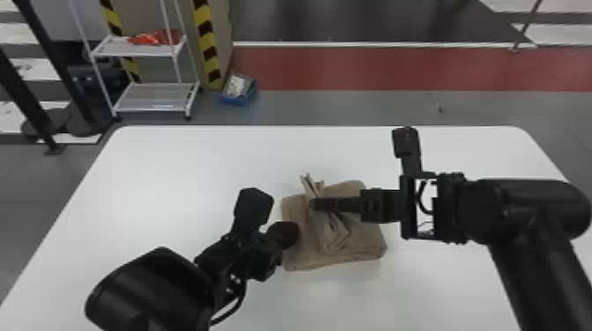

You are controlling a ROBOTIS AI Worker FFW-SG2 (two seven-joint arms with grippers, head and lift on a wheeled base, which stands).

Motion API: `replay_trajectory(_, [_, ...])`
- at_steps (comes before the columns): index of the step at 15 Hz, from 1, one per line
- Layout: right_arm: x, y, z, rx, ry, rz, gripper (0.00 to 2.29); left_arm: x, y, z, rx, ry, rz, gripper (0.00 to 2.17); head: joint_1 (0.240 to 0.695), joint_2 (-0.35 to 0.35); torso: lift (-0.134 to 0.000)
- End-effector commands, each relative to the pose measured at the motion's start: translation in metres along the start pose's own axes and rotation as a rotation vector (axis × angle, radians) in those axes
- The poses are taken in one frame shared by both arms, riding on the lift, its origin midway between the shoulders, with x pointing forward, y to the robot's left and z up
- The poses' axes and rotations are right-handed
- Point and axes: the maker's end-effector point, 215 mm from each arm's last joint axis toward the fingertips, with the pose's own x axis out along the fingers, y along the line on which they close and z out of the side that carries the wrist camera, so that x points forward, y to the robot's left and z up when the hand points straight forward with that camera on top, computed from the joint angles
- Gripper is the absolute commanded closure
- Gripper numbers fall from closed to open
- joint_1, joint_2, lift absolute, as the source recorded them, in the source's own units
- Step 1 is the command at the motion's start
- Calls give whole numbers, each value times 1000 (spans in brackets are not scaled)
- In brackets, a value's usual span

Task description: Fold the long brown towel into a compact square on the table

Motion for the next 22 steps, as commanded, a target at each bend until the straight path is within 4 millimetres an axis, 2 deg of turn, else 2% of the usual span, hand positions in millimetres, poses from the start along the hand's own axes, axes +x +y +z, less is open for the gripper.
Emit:
replay_trajectory(1, [0, 6, 10, -9, -59, 32, 9, -1, 0, 2, 0, -6, -1, 1912, 695, 16, -124])
replay_trajectory(3, [-5, 12, 7, 17, -75, 69, 49, -1, 1, 1, 1, -3, 0, 1916, 695, 19, -124])
replay_trajectory(5, [-16, 16, 13, 18, -107, 78, 60, -2, 3, 1, -1, -4, 4, 1916, 695, 22, -124])
replay_trajectory(7, [-43, 4, 13, 34, -137, 59, 63, -2, 5, 0, -4, -4, 8, 1916, 695, 19, -124])
replay_trajectory(9, [-74, -7, -8, 51, -132, 51, 127, -3, 5, -2, -8, -2, 12, 1916, 695, -1, -124])
replay_trajectory(10, [-89, -12, -24, 56, -95, 27, 502, -4, 7, -3, -10, -1, 15, 1912, 695, -14, -124])
replay_trajectory(11, [-108, -22, -31, 49, -95, -12, 1058, -4, 8, -2, -11, -3, 16, 1916, 695, -26, -124])
replay_trajectory(12, [-120, -28, -47, 54, -70, -35, 1916, -4, 11, -1, -15, -5, 19, 1916, 695, -43, -124])
replay_trajectory(13, [-134, -30, -59, 55, -59, -36, 2155, -5, 12, -2, -21, -2, 18, 1912, 695, -57, -124])
replay_trajectory(15, [-150, -26, -77, 47, -66, -32, 2219, -5, 15, -1, -23, -3, 21, 1916, 695, -100, -124])
replay_trajectory(17, [-151, -18, -103, 63, -49, -9, 2219, -5, 14, 1, -23, -8, 20, 1916, 695, -115, -124])
replay_trajectory(18, [-149, -14, -110, 59, -59, 1, 2219, -5, 14, 0, -23, -5, 20, 1916, 695, -123, -124])
replay_trajectory(21, [-137, -20, -114, 38, -110, -20, 2219, -5, 14, 0, -24, -5, 19, 1916, 695, -121, -124])
replay_trajectory(22, [-133, -23, -109, 17, -122, -30, 2219, -5, 14, -1, -25, -4, 19, 1916, 695, -119, -124])
